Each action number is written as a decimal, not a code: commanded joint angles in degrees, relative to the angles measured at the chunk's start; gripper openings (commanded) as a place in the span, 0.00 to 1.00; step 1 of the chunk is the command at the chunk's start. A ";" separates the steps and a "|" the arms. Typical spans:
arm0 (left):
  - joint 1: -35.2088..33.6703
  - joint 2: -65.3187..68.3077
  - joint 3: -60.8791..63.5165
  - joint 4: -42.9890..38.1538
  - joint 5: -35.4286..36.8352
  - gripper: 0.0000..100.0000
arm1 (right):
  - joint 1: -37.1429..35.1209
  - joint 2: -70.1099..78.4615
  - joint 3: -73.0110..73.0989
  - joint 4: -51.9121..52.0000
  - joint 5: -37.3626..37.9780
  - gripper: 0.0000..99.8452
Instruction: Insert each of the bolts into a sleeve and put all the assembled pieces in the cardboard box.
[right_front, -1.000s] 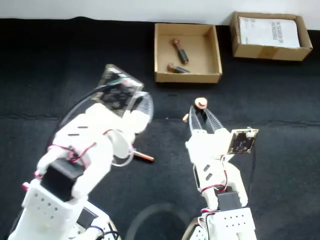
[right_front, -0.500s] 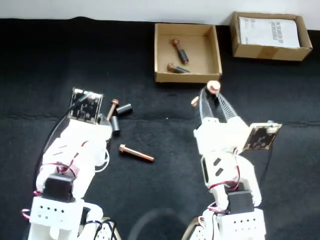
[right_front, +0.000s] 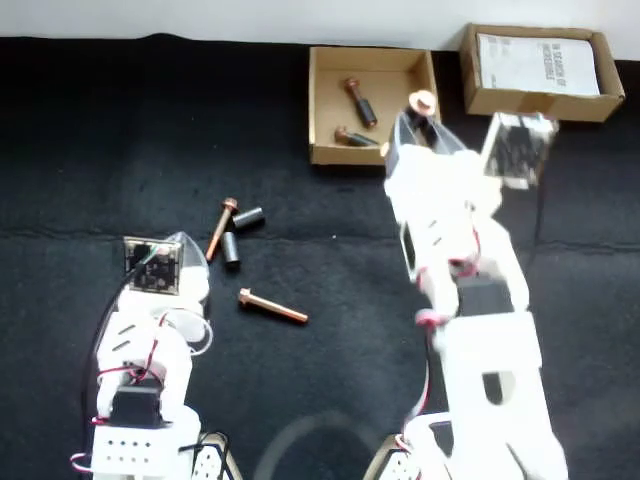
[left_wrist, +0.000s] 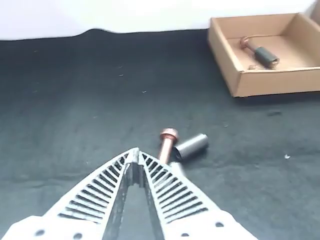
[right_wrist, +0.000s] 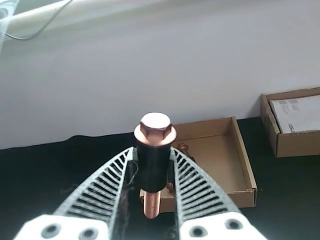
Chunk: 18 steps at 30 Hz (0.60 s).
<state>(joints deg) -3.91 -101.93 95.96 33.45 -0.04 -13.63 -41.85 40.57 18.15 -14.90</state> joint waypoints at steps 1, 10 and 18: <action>-1.80 -1.45 1.19 2.02 -0.09 0.01 | 0.66 12.35 -11.03 0.04 0.44 0.01; -7.25 1.71 1.27 15.91 0.00 0.01 | 2.51 41.36 -34.95 0.04 0.35 0.01; -7.34 1.98 1.27 16.44 -0.26 0.01 | 3.91 60.44 -50.33 3.21 0.35 0.01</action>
<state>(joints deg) -10.51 -100.26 96.13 49.80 -0.04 -10.55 15.56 -2.42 19.12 -14.90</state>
